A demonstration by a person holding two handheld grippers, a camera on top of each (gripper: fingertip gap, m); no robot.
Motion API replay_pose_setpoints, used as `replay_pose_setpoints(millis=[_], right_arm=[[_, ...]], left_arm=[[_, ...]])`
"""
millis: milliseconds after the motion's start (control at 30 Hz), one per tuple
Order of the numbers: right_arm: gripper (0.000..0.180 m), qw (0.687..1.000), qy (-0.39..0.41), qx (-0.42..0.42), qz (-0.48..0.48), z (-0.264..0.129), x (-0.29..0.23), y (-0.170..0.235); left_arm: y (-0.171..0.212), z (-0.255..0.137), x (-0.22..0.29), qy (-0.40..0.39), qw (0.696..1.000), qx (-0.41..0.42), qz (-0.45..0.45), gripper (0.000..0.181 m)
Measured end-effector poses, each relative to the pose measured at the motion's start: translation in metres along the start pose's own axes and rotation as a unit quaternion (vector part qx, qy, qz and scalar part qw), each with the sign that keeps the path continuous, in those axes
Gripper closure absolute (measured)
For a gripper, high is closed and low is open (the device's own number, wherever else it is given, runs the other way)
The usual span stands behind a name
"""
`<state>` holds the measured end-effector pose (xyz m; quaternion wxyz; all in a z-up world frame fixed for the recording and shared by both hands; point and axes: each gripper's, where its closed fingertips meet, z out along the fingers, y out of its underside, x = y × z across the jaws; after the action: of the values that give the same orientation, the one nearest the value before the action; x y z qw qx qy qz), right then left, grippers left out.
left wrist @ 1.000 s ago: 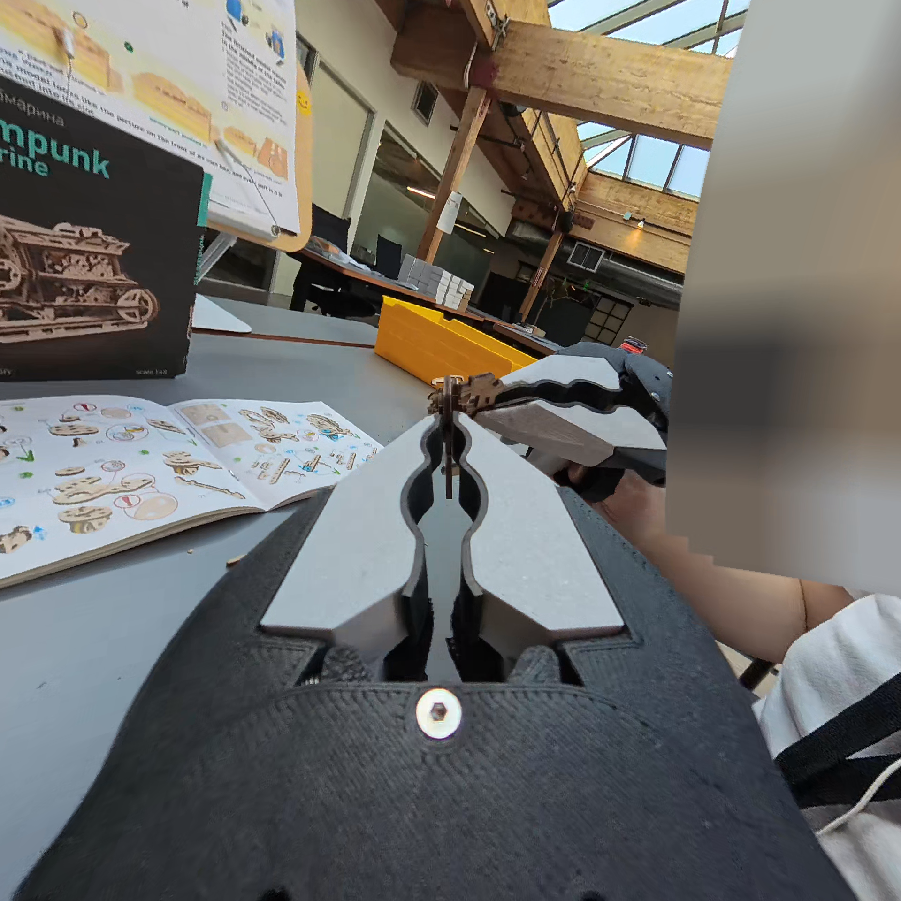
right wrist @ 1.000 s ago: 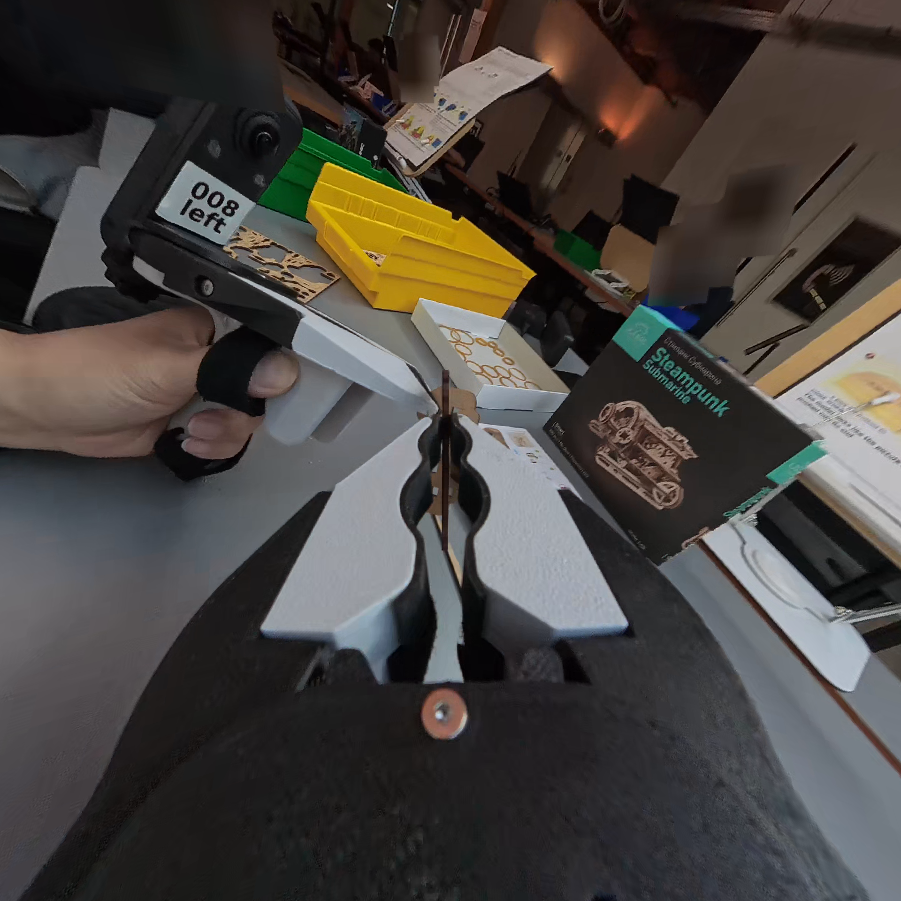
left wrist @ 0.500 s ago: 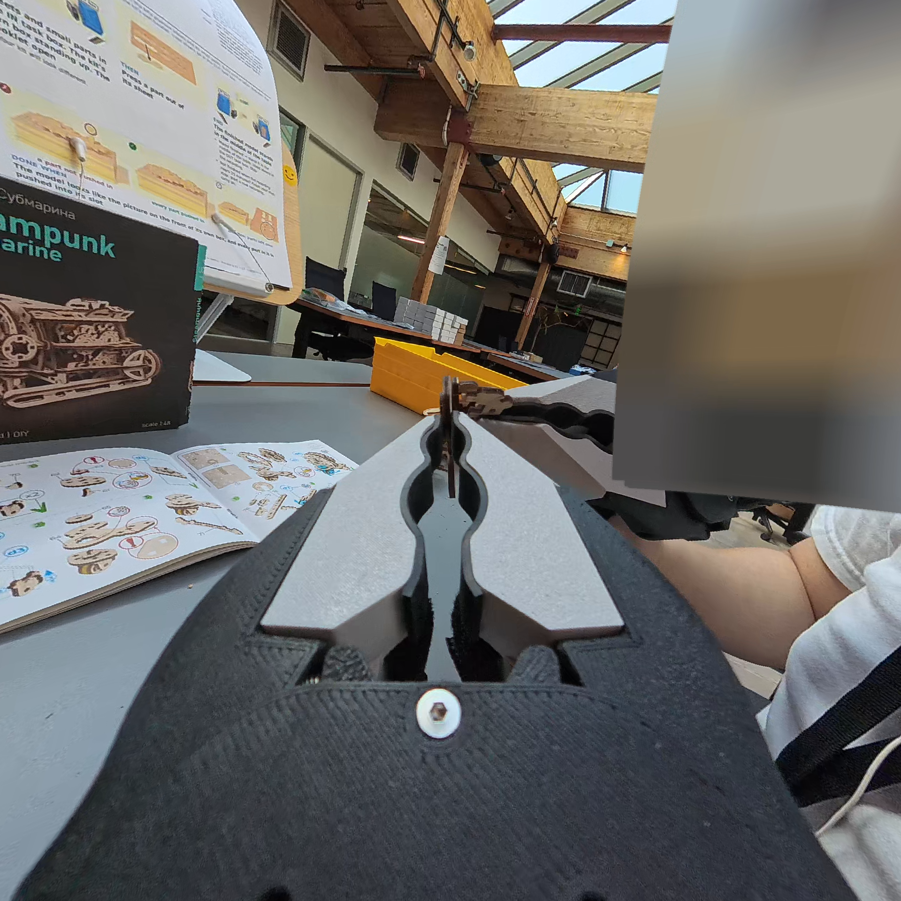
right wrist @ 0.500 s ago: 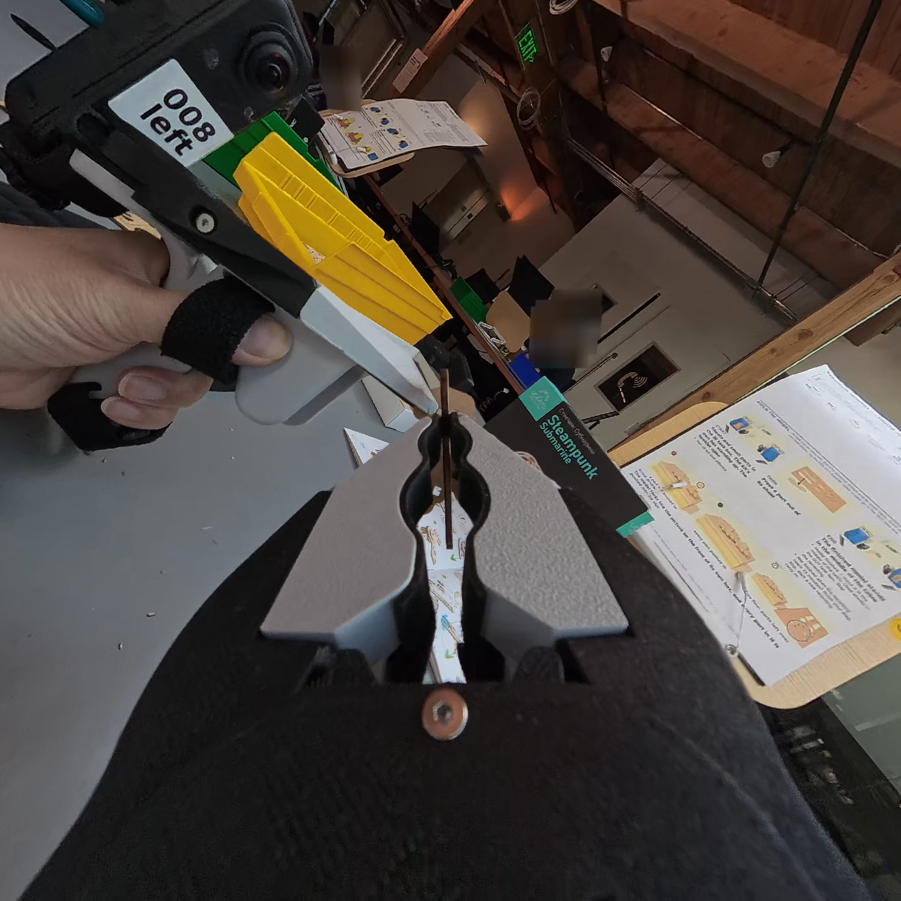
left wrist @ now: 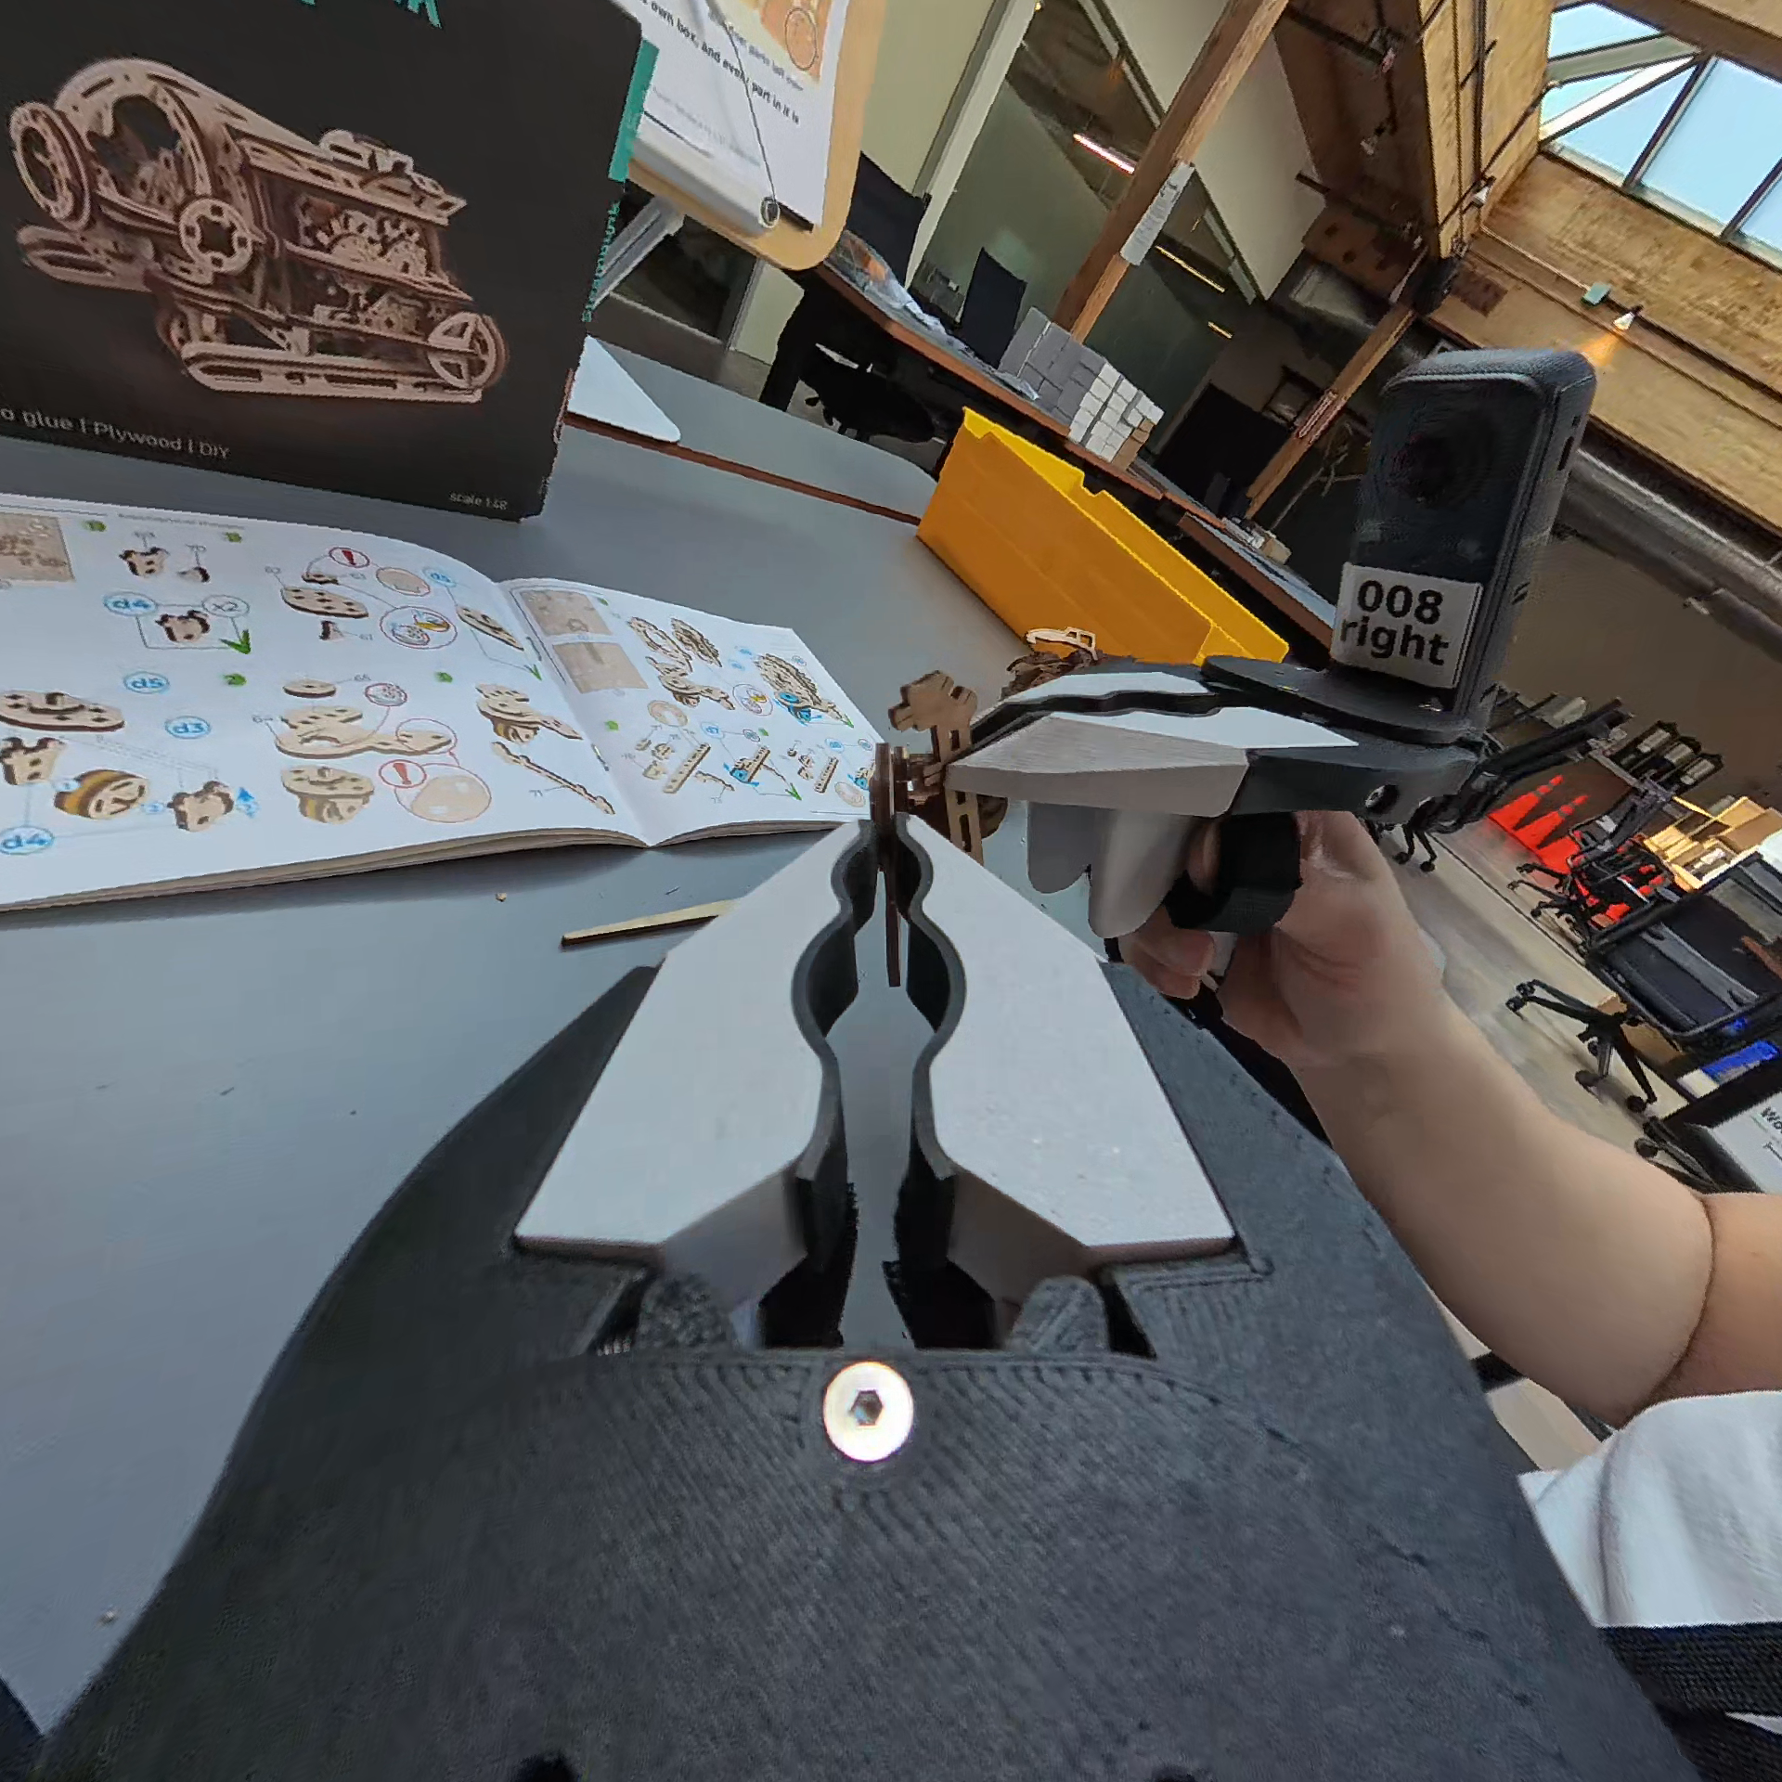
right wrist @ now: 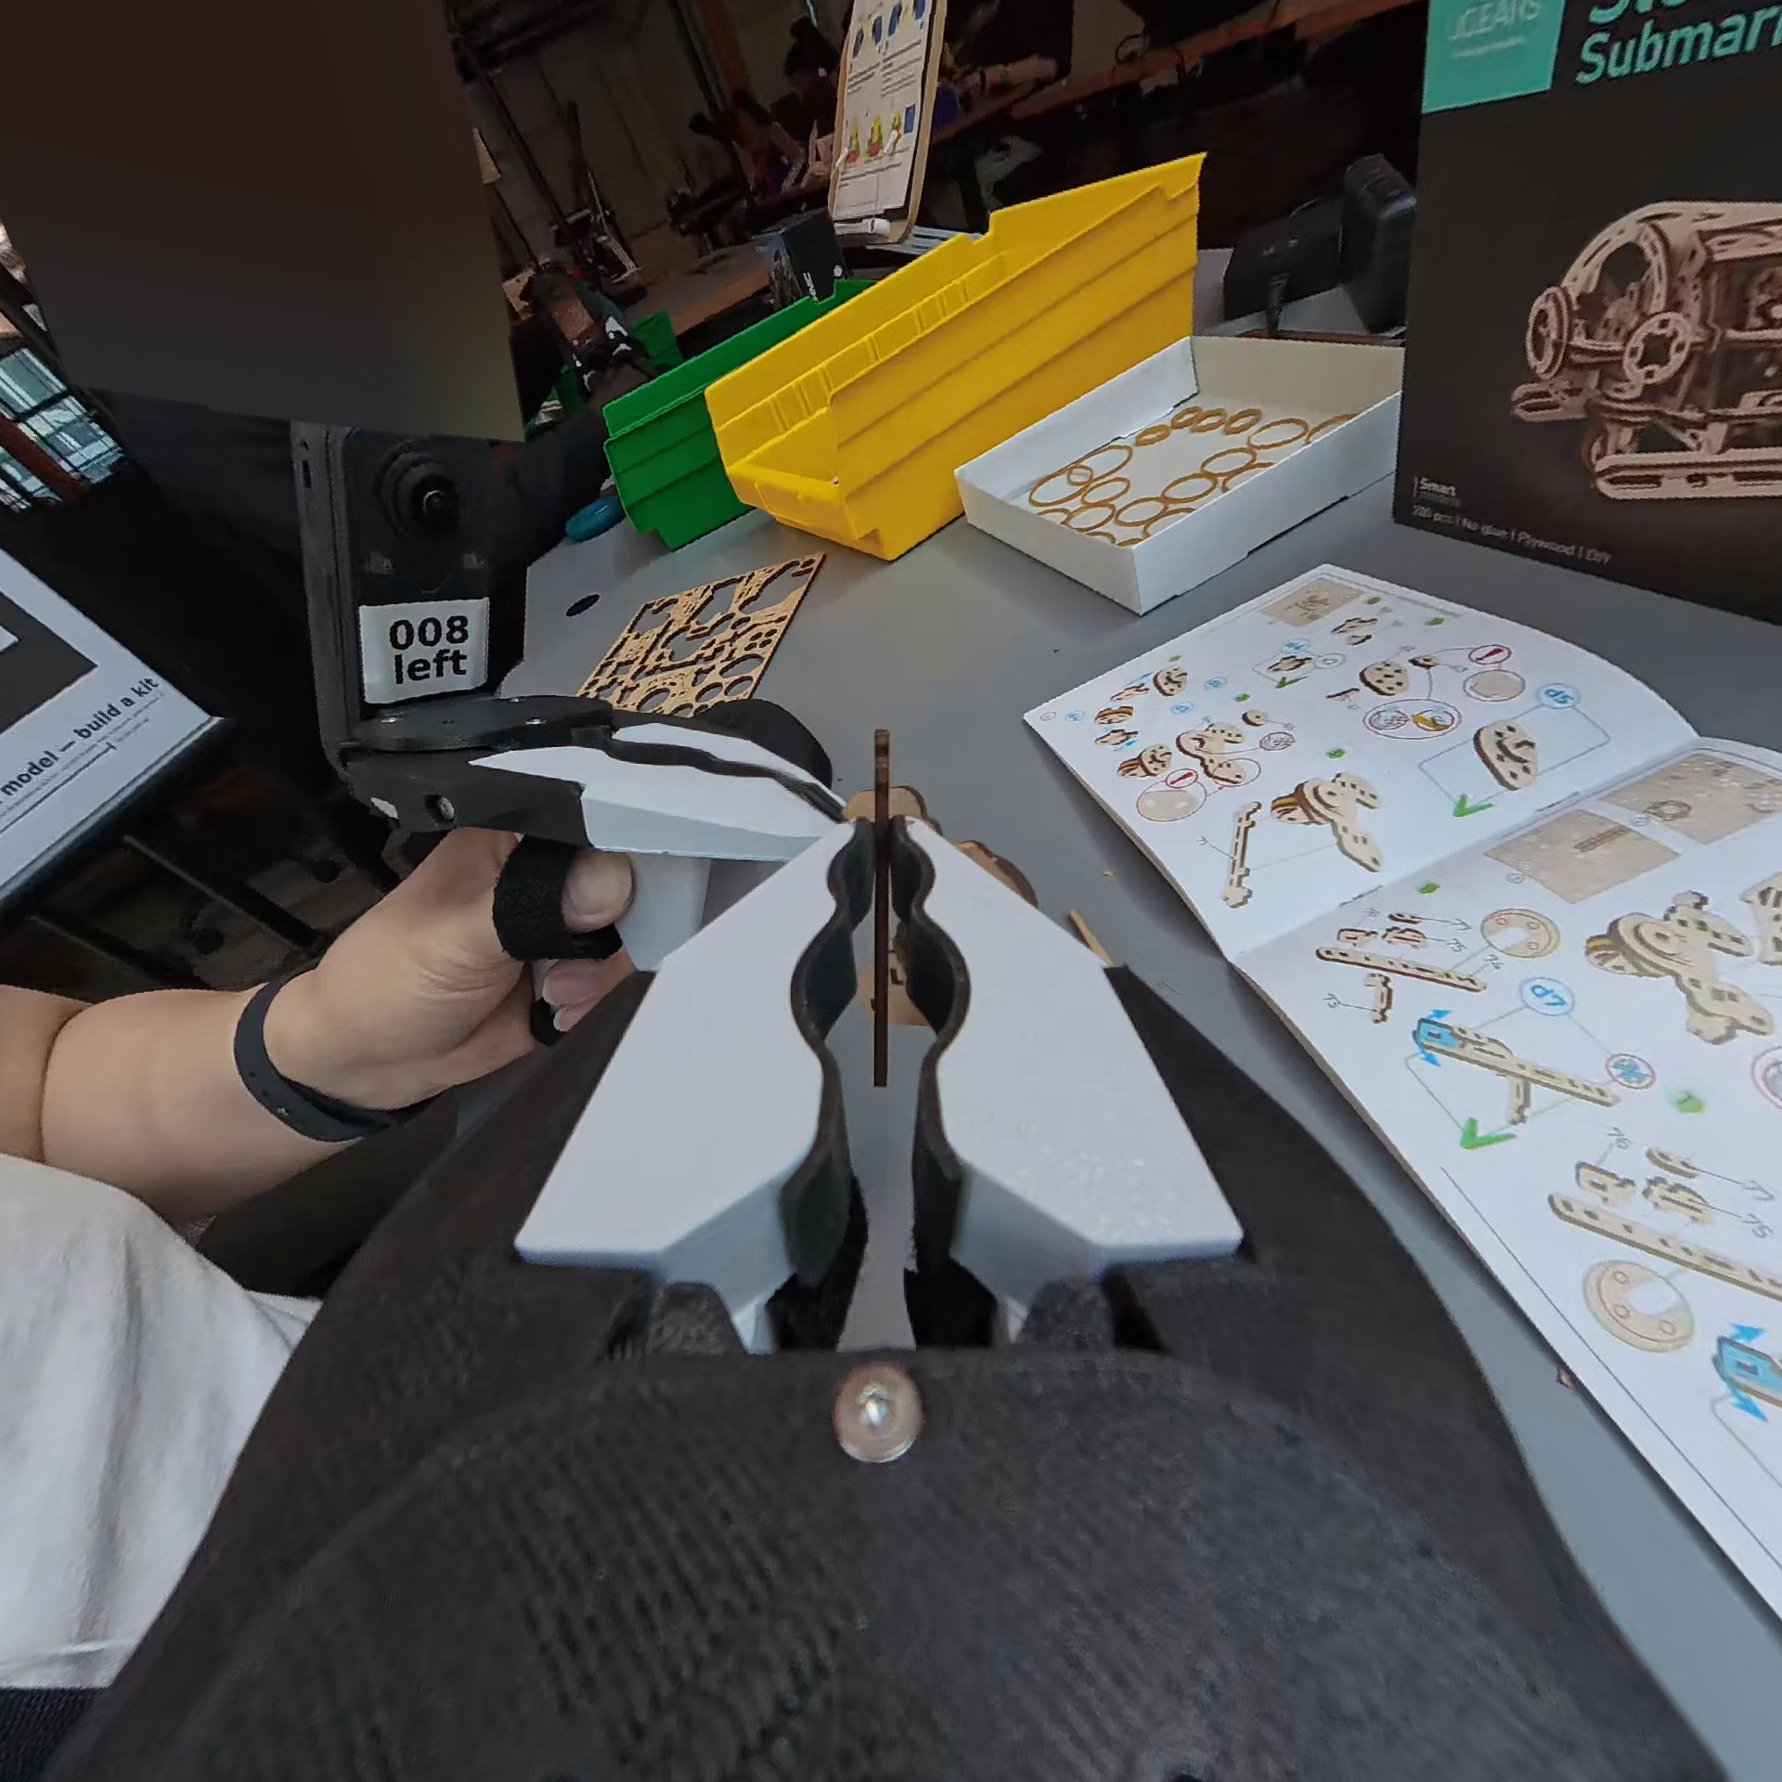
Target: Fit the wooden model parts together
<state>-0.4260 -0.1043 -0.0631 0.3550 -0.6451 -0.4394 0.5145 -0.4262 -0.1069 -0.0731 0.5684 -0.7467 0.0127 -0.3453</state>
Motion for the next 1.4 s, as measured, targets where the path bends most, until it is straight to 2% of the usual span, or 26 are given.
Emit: replay_pose_setpoints(millis=[300, 600, 767, 1400], right_arm=[[0.178, 0.997, 0.011, -0.048, 0.066, 0.013, 0.016, 0.02], [0.178, 0.991, 0.037, -0.111, 0.06, 0.021, 0.023, 0.039], [0.177, 0.989, 0.035, -0.125, 0.075, 0.023, 0.024, 0.044], [0.177, 0.982, 0.05, -0.146, 0.109, 0.027, 0.035, 0.056]], left_arm=[[0.019, 0.004, -0.016, -0.019, 0.997, -0.034, -0.068, 0.18], [0.032, 0.006, -0.027, -0.023, 0.992, -0.057, -0.113, 0.18], [0.036, 0.008, -0.031, -0.018, 0.987, -0.065, -0.143, 0.18], [0.044, 0.012, -0.039, -0.03, 0.981, -0.087, -0.169, 0.18]])
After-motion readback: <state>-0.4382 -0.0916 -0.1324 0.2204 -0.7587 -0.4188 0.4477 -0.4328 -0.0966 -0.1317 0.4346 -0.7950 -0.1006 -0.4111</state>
